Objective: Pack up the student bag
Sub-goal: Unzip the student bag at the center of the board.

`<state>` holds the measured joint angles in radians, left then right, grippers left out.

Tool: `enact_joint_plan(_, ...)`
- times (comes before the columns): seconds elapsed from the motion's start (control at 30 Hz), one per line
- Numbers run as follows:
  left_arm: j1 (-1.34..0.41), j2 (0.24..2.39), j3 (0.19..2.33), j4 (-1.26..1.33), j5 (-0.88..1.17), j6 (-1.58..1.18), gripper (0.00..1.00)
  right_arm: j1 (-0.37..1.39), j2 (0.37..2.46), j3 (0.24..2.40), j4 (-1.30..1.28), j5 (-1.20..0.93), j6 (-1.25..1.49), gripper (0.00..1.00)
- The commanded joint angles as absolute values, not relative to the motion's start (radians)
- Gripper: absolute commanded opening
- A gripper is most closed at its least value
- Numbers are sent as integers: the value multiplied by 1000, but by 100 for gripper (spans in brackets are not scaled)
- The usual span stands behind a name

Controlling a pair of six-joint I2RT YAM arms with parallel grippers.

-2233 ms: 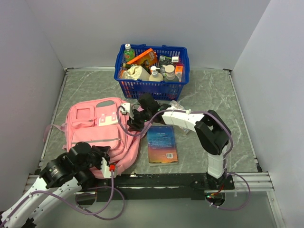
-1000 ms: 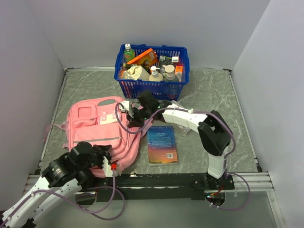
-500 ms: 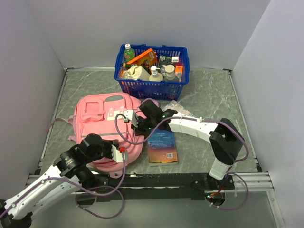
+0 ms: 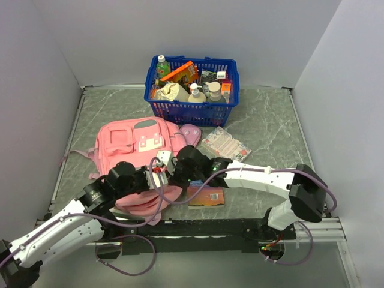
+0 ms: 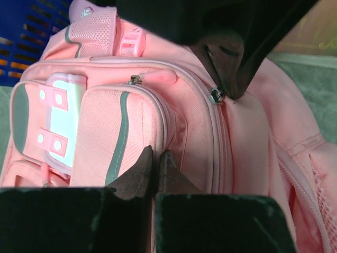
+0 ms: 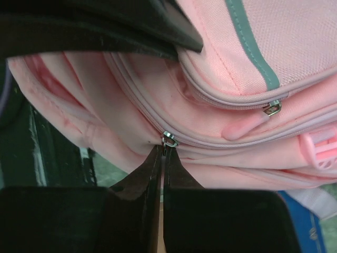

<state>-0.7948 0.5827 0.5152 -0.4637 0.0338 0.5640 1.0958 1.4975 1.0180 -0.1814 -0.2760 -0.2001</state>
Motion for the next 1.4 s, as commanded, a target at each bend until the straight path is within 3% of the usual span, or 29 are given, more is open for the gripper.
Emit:
enact_joint_plan(0.0, -787, 665, 606, -264, -83, 396, 1, 1178, 1398, 1023, -61, -282, -40, 0)
enact_joint_plan(0.2, -778, 729, 705, -232, -51, 236, 2, 1209, 1326, 882, 107, -144, 47, 0)
enact_joint_plan(0.23, -775, 735, 719, -244, -32, 232, 12, 1207, 1318, 858, 115, -123, 57, 0)
enact_joint_plan(0.27, -775, 739, 733, -277, -20, 238, 47, 1207, 1309, 848, 132, -104, 69, 0)
enact_joint_plan(0.3, -773, 736, 750, -291, -9, 244, 64, 1200, 1301, 839, 143, -95, 75, 0)
enact_joint_plan(0.37, -775, 718, 759, -331, 20, 291, 85, 1190, 1299, 825, 156, -98, 100, 0)
enact_joint_plan(0.43, -772, 671, 761, -397, 49, 333, 99, 1180, 1310, 825, 156, -104, 112, 0)
enact_joint_plan(0.6, -753, 549, 779, -671, 135, 538, 97, 1158, 1342, 838, 129, -104, 124, 0)
enact_joint_plan(0.77, -735, 434, 753, -871, 61, 744, 97, 1131, 1347, 841, 107, -115, 114, 0)
enact_joint_plan(1.23, -735, 492, 713, -974, 26, 833, 99, 1012, 1328, 834, 54, -186, 41, 0)
enact_joint_plan(1.33, -733, 537, 696, -928, 3, 825, 88, 1002, 1341, 847, 43, -201, 32, 0)
enact_joint_plan(1.37, -730, 558, 693, -908, 3, 819, 76, 999, 1344, 845, 44, -202, 31, 0)
